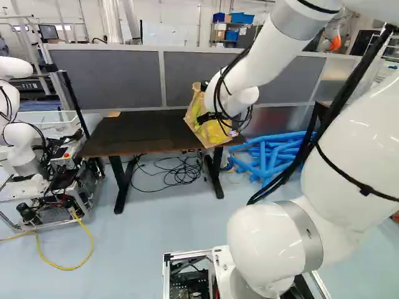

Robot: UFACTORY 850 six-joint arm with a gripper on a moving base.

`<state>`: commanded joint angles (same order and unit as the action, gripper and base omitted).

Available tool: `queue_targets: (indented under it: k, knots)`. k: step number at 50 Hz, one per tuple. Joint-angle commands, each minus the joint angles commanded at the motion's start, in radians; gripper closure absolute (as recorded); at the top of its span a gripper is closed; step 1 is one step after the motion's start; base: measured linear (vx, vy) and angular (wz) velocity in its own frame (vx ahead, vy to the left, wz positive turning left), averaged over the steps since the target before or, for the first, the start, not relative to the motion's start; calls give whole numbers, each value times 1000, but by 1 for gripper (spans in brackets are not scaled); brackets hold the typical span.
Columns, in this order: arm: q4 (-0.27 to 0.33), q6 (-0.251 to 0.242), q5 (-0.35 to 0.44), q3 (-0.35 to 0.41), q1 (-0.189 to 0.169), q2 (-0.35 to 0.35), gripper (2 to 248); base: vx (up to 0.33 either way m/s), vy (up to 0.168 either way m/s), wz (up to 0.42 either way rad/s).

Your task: Pick up the bag on the ground and place it on the table

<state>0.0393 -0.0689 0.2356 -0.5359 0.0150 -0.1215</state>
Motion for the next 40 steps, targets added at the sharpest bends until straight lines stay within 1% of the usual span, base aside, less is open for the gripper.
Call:
queue_targets:
  k: [19, 40]
  knots:
    - [-13, 23, 208, 147, -5, -52, 3, 0, 0, 0]
    - [-24, 42, 389, 274, -9, -96, 3, 0, 0, 0]
